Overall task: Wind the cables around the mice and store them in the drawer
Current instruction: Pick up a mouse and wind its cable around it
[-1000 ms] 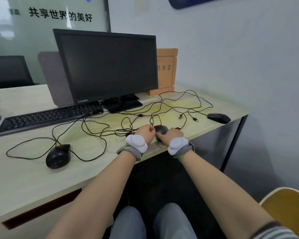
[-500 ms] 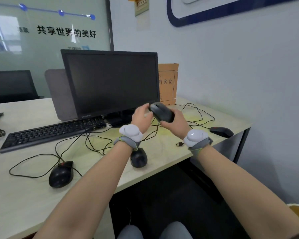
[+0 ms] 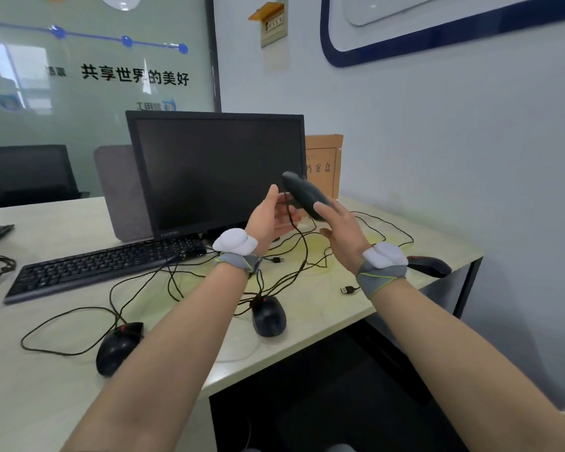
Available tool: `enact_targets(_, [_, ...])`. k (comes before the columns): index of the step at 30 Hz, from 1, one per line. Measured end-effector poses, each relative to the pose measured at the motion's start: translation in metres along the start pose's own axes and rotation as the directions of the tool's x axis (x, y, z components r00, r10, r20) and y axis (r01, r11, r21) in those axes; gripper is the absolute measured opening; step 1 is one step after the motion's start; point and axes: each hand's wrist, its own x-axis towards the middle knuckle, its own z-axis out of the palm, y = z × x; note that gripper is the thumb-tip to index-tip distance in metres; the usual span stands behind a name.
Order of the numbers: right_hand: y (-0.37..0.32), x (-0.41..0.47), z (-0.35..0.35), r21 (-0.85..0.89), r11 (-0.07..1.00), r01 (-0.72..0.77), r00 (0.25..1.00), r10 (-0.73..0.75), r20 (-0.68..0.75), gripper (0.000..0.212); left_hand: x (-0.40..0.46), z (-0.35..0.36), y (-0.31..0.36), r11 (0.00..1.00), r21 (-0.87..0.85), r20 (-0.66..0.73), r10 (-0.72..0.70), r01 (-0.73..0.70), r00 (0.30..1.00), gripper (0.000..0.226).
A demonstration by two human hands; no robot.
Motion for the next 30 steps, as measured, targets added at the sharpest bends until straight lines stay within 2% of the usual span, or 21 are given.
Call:
enact_targets(3, [-0.006, 0.005, 0.007, 0.201, 0.979, -0.036, 0.998, 0.044, -0.039, 0.045, 0.004, -0.002, 0.001, 0.999, -0.053, 0.039, -0.006, 0.008, 0.999, 0.046])
enact_targets(6, [-0.004, 0.006, 0.014, 0.306, 0.951, -0.036, 0.996, 0.058, -0.063, 0.040, 0.001, 0.002, -0.002, 0.997, -0.002, 0.097, -0.076, 0.077, 0.992, 0.038])
enact_targets(11, [0.011, 0.000, 0.029, 0.173, 0.984, 0.037, 0.985, -0.007, -0.173, 0.052, -0.007, 0.014, -0.010, 0.992, -0.087, 0.134, -0.083, 0.095, 0.987, 0.037])
enact_targets(15, [0.018, -0.006, 0.039, 0.116, 0.993, 0.032, 0.966, -0.001, -0.258, 0.063, -0.011, 0.015, -0.015, 0.982, -0.076, 0.138, -0.163, 0.175, 0.977, 0.022])
enact_targets(17, [0.021, -0.007, 0.041, -0.004, 0.999, 0.037, 0.972, -0.037, -0.231, 0.062, -0.011, 0.012, -0.017, 0.977, -0.089, 0.119, -0.185, 0.196, 0.975, 0.017])
enact_targets(19, [0.020, -0.007, 0.041, -0.064, 0.997, 0.044, 0.992, -0.052, -0.119, 0.064, -0.012, 0.005, -0.017, 0.969, -0.148, 0.099, -0.182, 0.195, 0.978, 0.016])
enact_targets(21, [0.019, -0.006, 0.039, -0.020, 1.000, -0.007, 1.000, 0.007, 0.003, 0.058, -0.012, -0.003, -0.015, 0.953, -0.237, 0.104, -0.170, 0.191, 0.980, 0.016])
enact_targets(23, [0.015, -0.006, 0.037, 0.000, 0.991, -0.137, 0.990, 0.137, 0.024, 0.039, -0.013, -0.011, -0.013, 0.943, -0.273, 0.130, -0.160, 0.190, 0.979, 0.017])
enact_targets(26, [0.011, -0.006, 0.034, 0.003, 0.963, -0.270, 0.961, 0.269, 0.057, 0.031, -0.016, -0.017, -0.009, 0.956, -0.227, 0.165, -0.152, 0.188, 0.974, 0.023])
enact_targets(30, [0.008, -0.006, 0.027, 0.049, 0.965, -0.257, 0.951, 0.244, 0.188, 0.029, -0.019, -0.023, -0.003, 0.972, -0.147, 0.184, -0.158, 0.186, 0.970, 0.017])
